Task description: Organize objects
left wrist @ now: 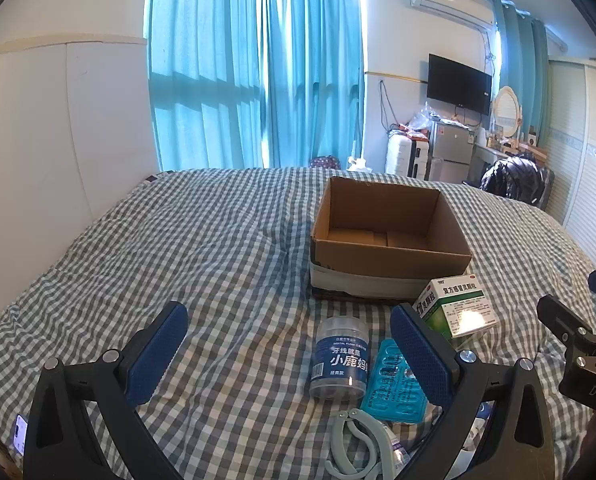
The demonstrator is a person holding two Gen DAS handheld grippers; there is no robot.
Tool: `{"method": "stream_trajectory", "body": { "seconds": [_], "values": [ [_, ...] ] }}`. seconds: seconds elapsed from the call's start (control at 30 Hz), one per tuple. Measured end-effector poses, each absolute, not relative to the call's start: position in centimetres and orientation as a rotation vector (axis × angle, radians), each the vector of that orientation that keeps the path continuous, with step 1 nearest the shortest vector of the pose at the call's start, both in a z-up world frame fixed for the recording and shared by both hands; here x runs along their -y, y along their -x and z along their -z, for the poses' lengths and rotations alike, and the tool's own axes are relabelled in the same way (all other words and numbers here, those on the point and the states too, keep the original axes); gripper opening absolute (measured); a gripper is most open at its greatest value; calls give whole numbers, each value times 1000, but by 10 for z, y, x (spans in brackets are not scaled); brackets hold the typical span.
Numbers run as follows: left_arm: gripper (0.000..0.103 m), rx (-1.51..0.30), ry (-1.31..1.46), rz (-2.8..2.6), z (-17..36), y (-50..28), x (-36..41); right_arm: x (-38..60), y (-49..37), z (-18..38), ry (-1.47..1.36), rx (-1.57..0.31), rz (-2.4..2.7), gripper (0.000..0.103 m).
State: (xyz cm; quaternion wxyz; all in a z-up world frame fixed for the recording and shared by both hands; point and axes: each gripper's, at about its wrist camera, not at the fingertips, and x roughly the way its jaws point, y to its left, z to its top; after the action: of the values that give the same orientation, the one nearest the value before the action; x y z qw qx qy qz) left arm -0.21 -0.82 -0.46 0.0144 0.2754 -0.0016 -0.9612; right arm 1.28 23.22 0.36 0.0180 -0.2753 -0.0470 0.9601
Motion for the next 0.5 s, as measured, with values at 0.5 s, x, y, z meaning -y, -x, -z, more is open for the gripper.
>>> {"method": "stream_trajectory", "body": {
  "seconds": [0.5],
  "values": [
    [103,-3,-836,3010,2,1,8,-232,-12,-3,872,116,-3000,103]
  ]
}}
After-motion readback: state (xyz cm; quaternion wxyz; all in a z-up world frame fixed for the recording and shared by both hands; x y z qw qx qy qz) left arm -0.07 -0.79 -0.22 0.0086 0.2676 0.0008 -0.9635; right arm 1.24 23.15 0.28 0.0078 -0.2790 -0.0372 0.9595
